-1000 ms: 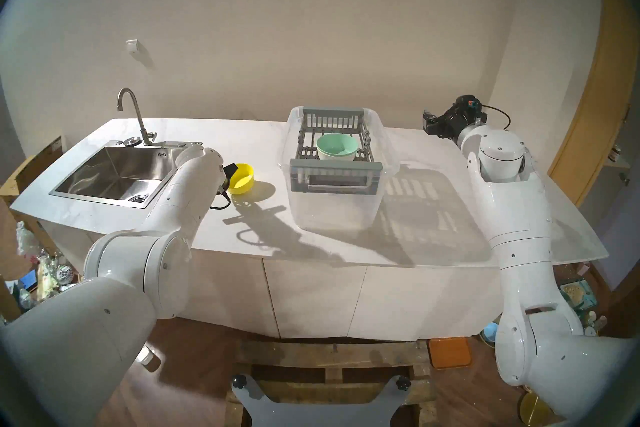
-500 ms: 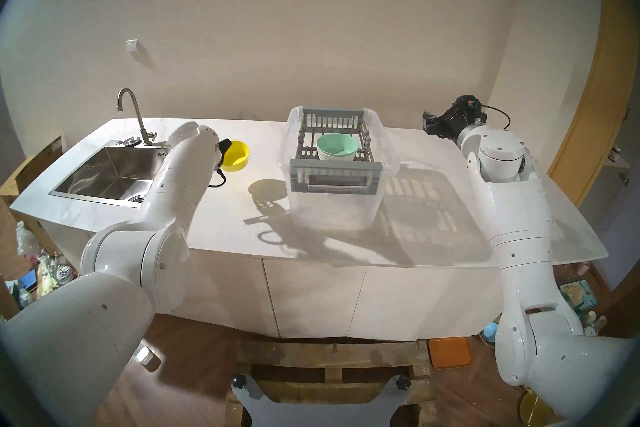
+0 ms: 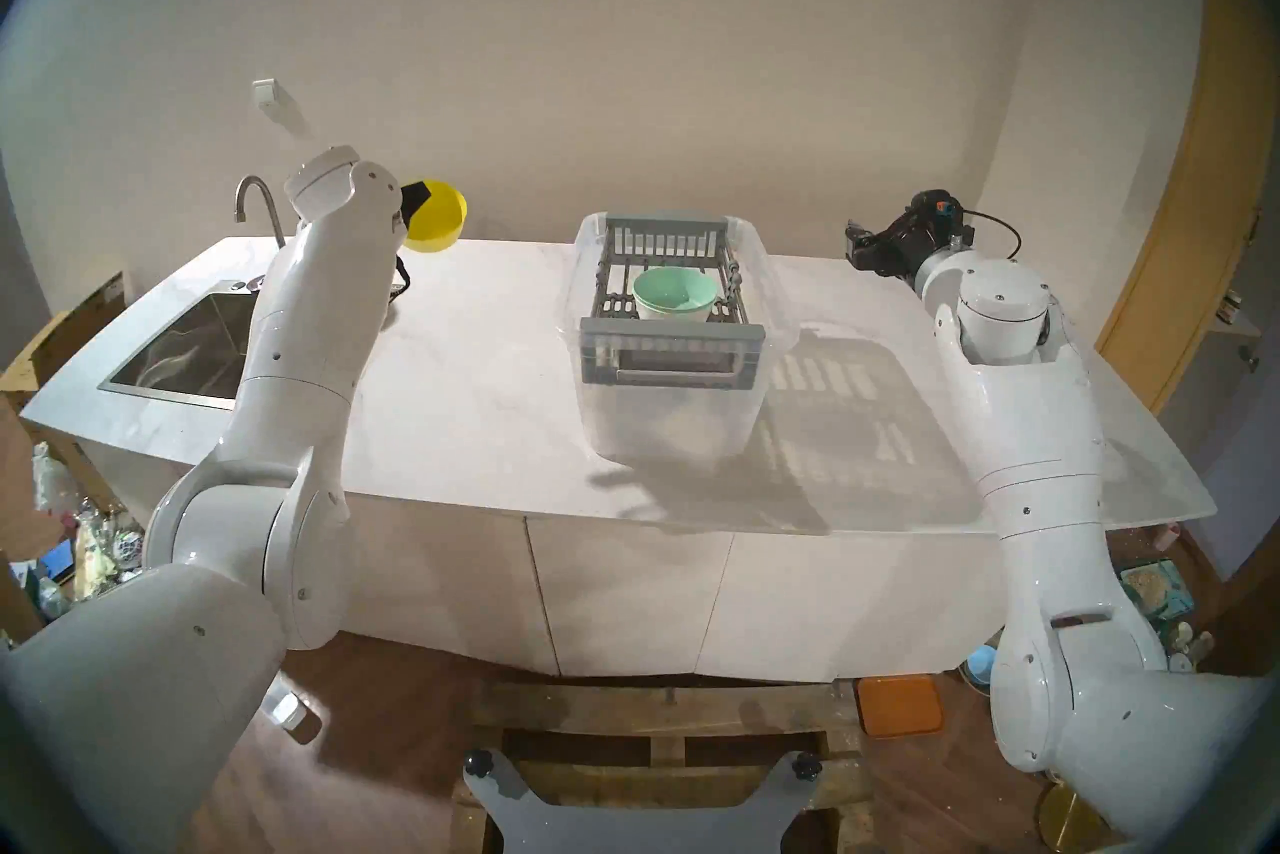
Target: Place the plate or bowl neatly into the plate slot of the drying rack
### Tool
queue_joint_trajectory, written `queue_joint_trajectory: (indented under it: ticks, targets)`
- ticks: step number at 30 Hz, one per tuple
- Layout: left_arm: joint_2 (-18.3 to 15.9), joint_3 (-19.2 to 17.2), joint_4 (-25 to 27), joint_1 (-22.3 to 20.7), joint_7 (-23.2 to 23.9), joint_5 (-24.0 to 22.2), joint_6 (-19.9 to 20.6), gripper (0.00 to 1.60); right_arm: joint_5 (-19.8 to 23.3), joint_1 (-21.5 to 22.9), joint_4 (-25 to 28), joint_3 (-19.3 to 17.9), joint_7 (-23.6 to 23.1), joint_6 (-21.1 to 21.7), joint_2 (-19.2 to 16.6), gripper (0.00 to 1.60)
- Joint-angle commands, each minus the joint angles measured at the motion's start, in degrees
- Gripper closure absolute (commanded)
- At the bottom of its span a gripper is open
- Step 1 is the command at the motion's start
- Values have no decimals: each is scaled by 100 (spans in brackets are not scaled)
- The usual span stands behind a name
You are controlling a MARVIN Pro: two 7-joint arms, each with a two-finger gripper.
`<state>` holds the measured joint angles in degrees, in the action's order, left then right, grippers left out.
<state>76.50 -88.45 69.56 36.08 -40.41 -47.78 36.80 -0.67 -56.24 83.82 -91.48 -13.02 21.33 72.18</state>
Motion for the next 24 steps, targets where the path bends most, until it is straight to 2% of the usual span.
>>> queue_joint_trajectory:
  ticks: [1,2,9,10,18,24]
  targets:
    - [327,126,186,-244,-166,-110,322,160,15,147,135,-21,4,-104,-1,0]
    - [327,126,186,-244,-166,-110,322,160,15,147,135,-21,4,-104,-1,0]
    - [1019,507,-65,-576,-237,-124,332,160,14,148,135,-20,4,-94,-2,0]
    - [1019,507,-65,-576,-237,-124,332,160,14,148,135,-20,4,-94,-2,0]
    - [1645,863,-658,-938,-194,-135,302,160,15,147,135,-21,4,-103,-1,0]
    - [1968,976,-758,-973,-215,-143,333,160,15,147,135,-20,5,-104,-1,0]
